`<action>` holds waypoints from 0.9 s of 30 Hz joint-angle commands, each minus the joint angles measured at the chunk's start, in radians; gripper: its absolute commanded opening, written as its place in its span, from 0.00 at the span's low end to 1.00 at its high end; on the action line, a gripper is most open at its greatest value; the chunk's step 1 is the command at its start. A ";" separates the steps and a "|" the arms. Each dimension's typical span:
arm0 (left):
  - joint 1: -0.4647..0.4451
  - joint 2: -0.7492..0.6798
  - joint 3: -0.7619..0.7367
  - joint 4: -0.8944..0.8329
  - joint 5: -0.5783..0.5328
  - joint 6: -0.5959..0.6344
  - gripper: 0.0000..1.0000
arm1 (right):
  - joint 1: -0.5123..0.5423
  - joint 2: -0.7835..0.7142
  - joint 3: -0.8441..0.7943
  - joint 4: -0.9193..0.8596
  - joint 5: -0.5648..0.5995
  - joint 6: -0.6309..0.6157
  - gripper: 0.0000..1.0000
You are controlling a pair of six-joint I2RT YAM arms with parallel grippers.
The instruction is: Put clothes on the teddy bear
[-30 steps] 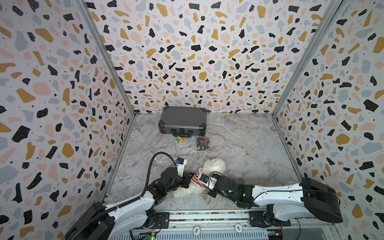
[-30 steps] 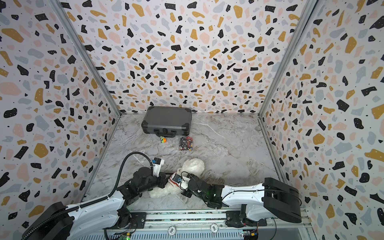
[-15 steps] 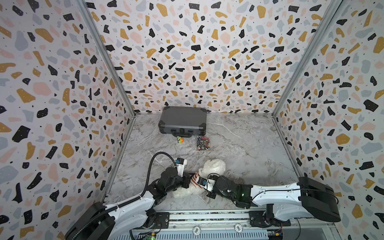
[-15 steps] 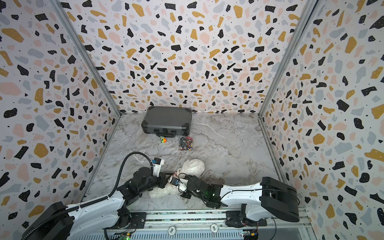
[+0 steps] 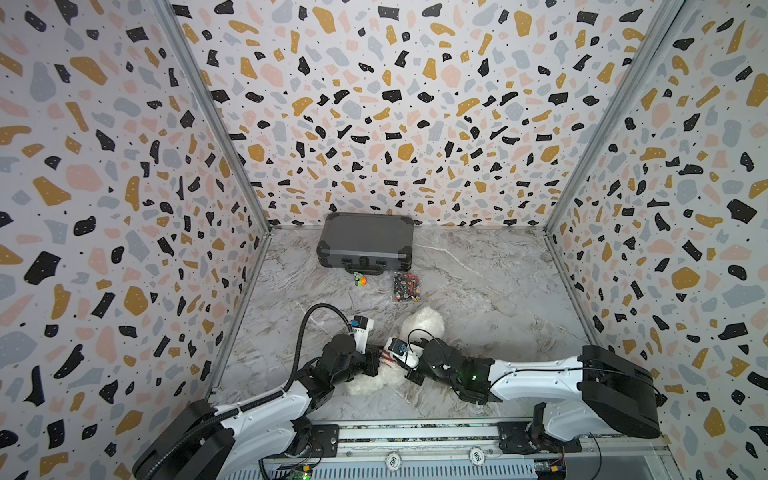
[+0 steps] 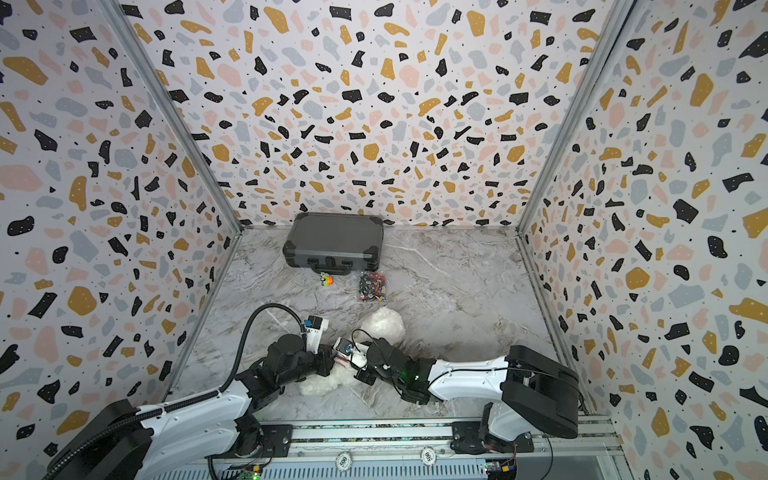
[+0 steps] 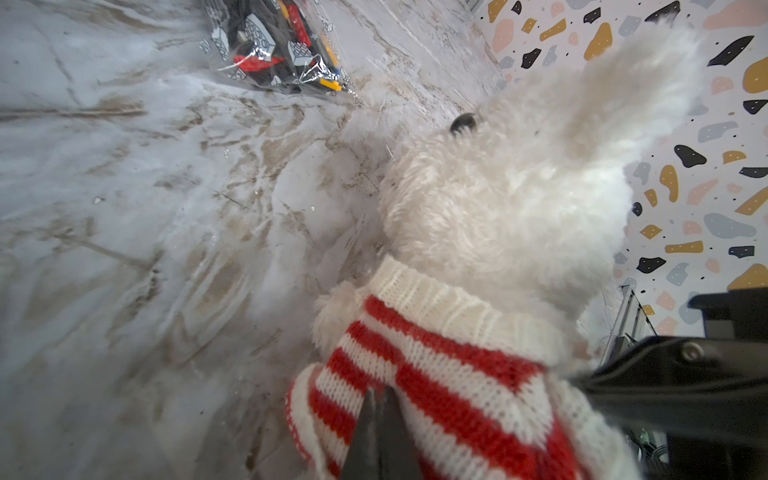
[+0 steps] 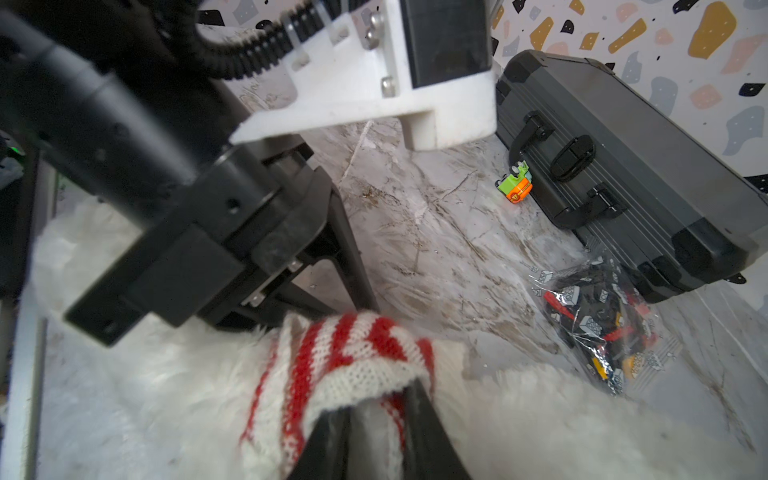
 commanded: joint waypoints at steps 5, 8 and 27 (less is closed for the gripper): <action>-0.015 0.035 0.006 0.054 0.045 0.022 0.00 | -0.061 0.059 0.033 -0.115 -0.036 0.084 0.26; -0.016 0.038 0.009 0.060 0.040 0.020 0.00 | -0.074 0.076 0.039 -0.143 -0.062 0.089 0.26; -0.015 -0.037 0.050 -0.072 -0.116 0.019 0.00 | -0.067 -0.256 -0.197 -0.076 -0.100 0.162 0.00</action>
